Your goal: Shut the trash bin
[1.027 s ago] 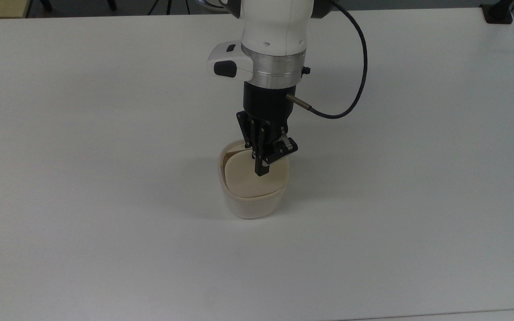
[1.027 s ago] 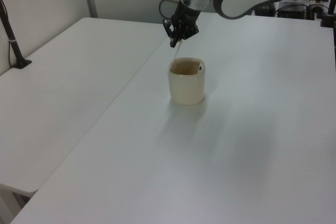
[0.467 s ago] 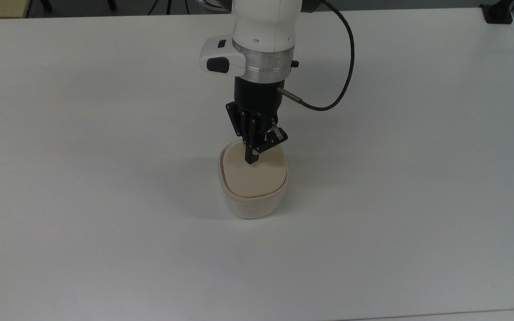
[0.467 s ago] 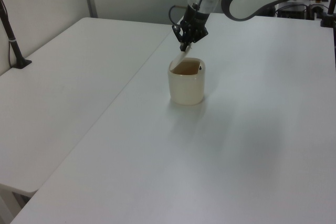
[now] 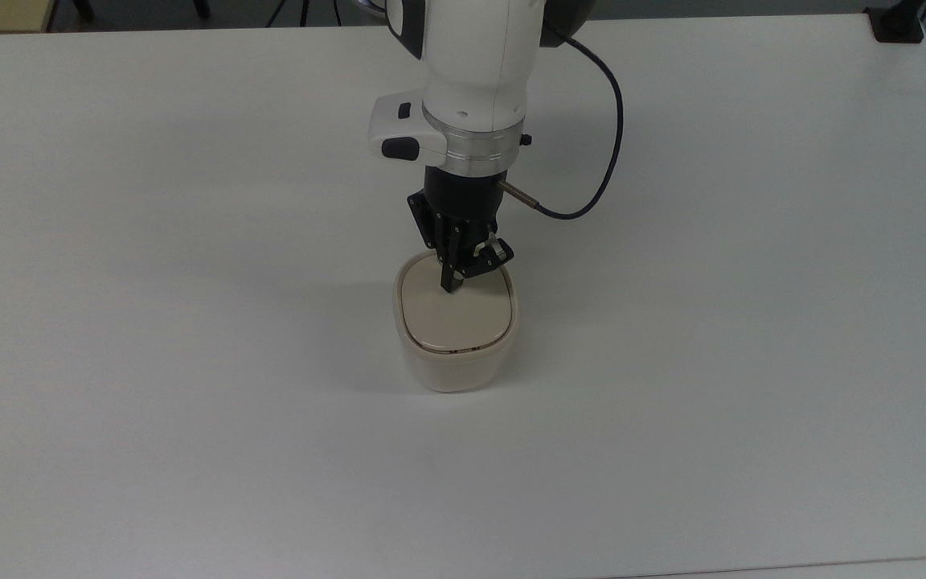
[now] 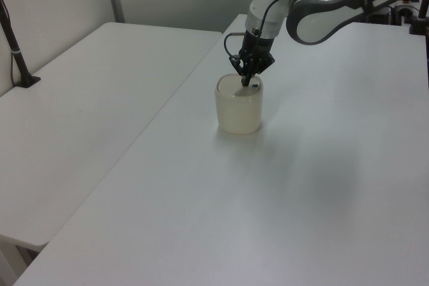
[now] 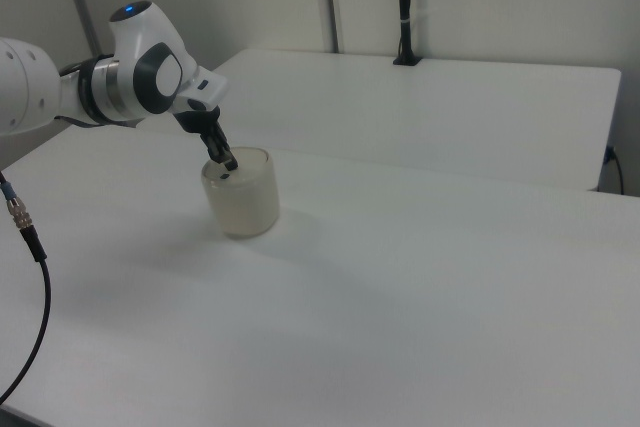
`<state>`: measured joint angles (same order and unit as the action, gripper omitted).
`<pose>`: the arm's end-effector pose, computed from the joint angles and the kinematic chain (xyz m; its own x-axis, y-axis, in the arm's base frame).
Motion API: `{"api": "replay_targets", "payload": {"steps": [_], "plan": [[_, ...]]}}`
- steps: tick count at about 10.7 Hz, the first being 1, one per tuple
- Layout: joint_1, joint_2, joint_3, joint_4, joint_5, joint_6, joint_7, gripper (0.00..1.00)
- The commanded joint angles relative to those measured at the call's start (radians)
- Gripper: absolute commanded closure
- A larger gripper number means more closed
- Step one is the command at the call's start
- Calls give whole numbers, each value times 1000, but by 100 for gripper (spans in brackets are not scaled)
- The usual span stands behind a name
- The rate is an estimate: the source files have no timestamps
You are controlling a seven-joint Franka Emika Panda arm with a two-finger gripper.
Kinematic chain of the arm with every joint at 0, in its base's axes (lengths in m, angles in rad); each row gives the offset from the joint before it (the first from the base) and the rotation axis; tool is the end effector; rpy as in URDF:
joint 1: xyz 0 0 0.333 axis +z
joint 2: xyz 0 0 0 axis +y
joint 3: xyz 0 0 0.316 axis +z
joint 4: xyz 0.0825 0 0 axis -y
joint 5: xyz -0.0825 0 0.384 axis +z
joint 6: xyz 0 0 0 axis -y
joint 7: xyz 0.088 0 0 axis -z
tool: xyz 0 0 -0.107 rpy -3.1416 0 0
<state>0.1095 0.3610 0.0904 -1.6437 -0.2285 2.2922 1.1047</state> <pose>0.6754 0.1243 0.4365 0.6594 -0.6981 0.2790 -0.6828 -0.7114 -0.1663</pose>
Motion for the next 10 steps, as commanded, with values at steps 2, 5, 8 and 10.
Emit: {"api": "replay_targets", "payload": {"steps": [2, 5, 8, 10], "plan": [[-14, -11, 23, -54, -14, 13, -19, 100], [-47, -80, 25, -31, 4, -3, -40, 100], [-80, -195, 26, -34, 78, -123, -147, 99], [-88, -275, 26, -31, 121, -279, -267, 55]]}}
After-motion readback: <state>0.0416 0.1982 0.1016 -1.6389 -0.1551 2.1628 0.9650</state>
